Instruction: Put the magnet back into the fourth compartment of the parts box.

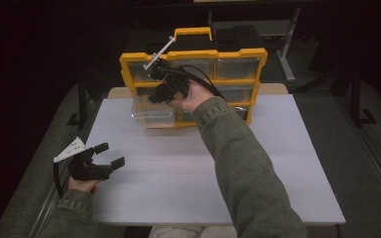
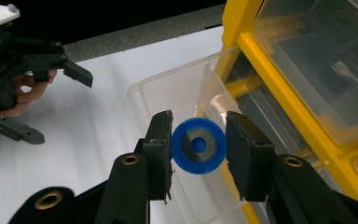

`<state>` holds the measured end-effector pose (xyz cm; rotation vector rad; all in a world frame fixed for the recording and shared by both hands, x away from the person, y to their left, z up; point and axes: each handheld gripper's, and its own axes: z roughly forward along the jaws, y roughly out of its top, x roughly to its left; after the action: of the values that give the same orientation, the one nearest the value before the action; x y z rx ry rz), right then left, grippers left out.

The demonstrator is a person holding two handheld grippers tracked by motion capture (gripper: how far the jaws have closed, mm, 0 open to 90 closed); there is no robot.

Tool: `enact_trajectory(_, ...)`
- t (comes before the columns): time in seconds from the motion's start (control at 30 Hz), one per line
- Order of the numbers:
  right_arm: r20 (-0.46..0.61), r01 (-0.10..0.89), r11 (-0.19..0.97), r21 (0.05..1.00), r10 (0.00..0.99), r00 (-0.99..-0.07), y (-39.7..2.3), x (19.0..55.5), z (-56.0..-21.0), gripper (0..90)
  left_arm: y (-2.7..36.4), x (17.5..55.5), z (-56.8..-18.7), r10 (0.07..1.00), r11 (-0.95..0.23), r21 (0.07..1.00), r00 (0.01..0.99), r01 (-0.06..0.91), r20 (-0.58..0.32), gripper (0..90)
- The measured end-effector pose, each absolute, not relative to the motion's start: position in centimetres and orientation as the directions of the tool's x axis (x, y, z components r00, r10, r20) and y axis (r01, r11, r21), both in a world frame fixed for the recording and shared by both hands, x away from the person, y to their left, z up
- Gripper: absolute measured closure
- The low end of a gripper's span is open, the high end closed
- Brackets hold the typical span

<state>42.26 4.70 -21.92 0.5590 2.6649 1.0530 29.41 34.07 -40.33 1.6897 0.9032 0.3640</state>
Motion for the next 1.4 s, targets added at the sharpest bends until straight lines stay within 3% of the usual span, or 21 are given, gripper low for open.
enact_trajectory(0.53,0.004,0.342,0.627,0.7,0.476,-0.88,5.8,44.1,-22.3,60.4,34.2,29.5,-40.5,0.728,-0.075,0.922,0.652,0.381,-0.211,0.0)
enact_trajectory(0.57,0.02,0.351,0.622,0.7,0.474,-0.88,6.0,44.2,-22.4,58.6,34.2,29.5,-40.4,0.728,-0.073,0.922,0.653,0.379,-0.211,0.0)
enact_trajectory(0.63,0.011,0.344,0.628,0.698,0.472,-0.882,6.2,44.0,-22.5,45.5,34.2,29.6,-40.5,0.728,-0.072,0.922,0.652,0.381,-0.212,0.0)
enact_trajectory(0.73,0.005,0.343,0.641,0.687,0.467,-0.884,6.3,43.7,-22.5,32.7,34.2,29.6,-40.5,0.728,-0.069,0.922,0.651,0.382,-0.215,0.0)
enact_trajectory(1.1,0.011,0.347,0.65,0.676,0.462,-0.887,6.1,43.0,-22.7,1.3,34.2,29.7,-40.5,0.728,-0.07,0.922,0.651,0.382,-0.215,0.0)
enact_trajectory(1.4,0.005,0.326,0.633,0.703,0.453,-0.891,5.3,42.3,-22.4,0.0,34.2,29.6,-40.5,0.728,-0.07,0.922,0.651,0.38,-0.213,0.0)
